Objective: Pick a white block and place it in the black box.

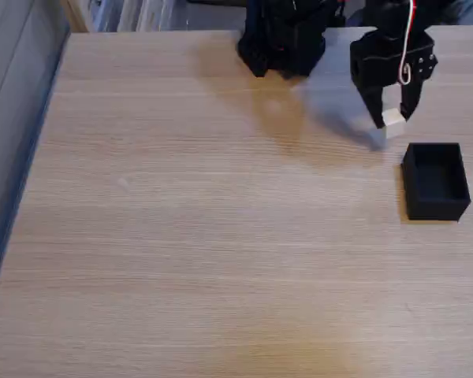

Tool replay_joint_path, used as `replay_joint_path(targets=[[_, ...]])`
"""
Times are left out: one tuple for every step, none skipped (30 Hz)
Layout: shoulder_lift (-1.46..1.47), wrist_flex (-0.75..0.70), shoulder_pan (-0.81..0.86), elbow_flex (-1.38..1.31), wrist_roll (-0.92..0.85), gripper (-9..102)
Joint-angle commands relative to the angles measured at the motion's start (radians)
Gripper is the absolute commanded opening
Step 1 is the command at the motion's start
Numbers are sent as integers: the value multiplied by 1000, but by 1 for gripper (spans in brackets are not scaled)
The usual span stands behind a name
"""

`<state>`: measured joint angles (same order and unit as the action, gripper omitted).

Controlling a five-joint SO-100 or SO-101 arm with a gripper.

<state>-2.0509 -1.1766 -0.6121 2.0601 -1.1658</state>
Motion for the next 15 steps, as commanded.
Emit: replay_joint_path(targets=[[66, -29, -26, -178, -3, 0], [89, -40, -34, -219, 0, 0], [115, -51, -40, -258, 0, 0], [140, -60, -46, -291, 2, 0], [164, -67, -51, -322, 3, 0], [186, -72, -55, -350, 5, 0], [209, -75, -57, -374, 9, 0], [227, -78, -58, -397, 12, 0], [245, -81, -60, -416, 12, 0], [264, -81, -60, -431, 14, 0], [281, -81, -60, -445, 14, 0], [295, -81, -60, -457, 14, 0], [311, -83, -57, -469, 14, 0], [324, -84, -52, -479, 9, 0], [336, -86, -46, -485, 6, 1]])
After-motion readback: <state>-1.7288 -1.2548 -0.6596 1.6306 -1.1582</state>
